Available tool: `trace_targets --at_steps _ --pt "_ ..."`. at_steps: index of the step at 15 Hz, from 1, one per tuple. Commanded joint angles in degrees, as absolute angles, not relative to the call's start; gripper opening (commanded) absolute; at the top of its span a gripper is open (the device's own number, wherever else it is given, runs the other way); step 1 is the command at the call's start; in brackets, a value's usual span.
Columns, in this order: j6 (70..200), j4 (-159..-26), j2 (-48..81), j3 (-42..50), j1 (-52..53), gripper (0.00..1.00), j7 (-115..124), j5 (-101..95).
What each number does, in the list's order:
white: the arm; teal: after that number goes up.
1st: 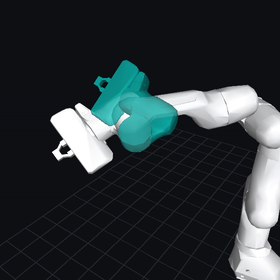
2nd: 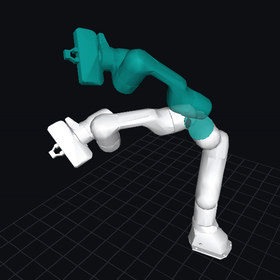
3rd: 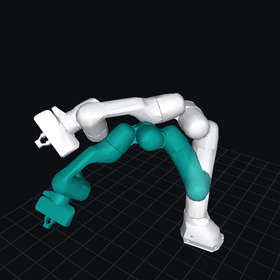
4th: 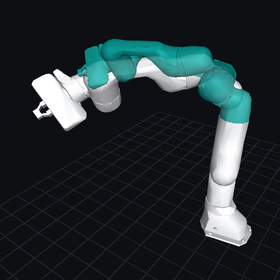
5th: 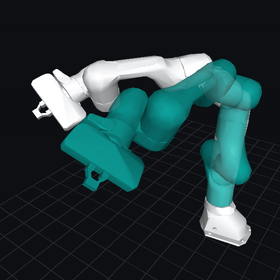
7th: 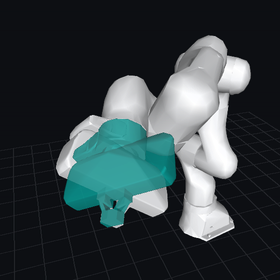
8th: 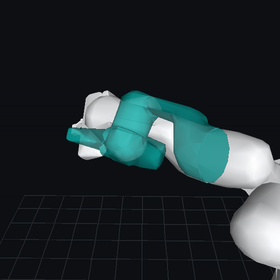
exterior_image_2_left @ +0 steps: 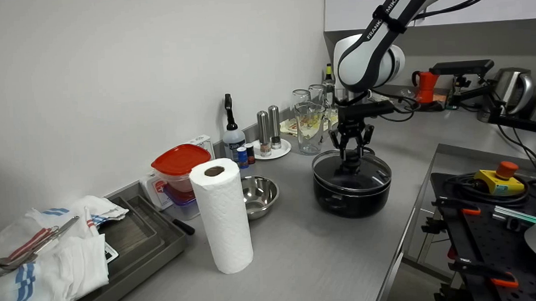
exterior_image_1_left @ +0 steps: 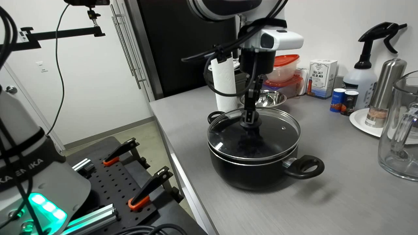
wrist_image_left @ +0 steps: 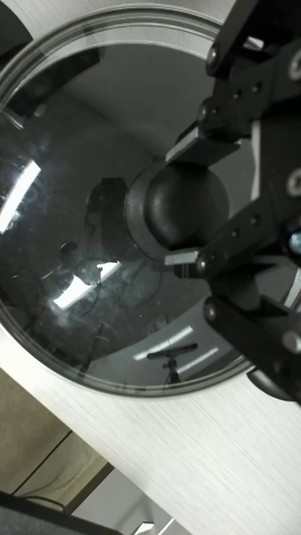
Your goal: Uncover the pot
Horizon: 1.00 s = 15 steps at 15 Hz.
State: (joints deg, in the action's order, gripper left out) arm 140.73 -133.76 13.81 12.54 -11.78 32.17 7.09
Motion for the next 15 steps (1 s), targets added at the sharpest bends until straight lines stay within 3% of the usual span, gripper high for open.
trace_targets --at_steps 1,15 --pt "140.1 -136.9 7.6 13.7 -10.9 0.25 30.1 6.6" --pt "140.8 -140.3 3.1 11.9 -7.3 0.25 32.4 -2.8"
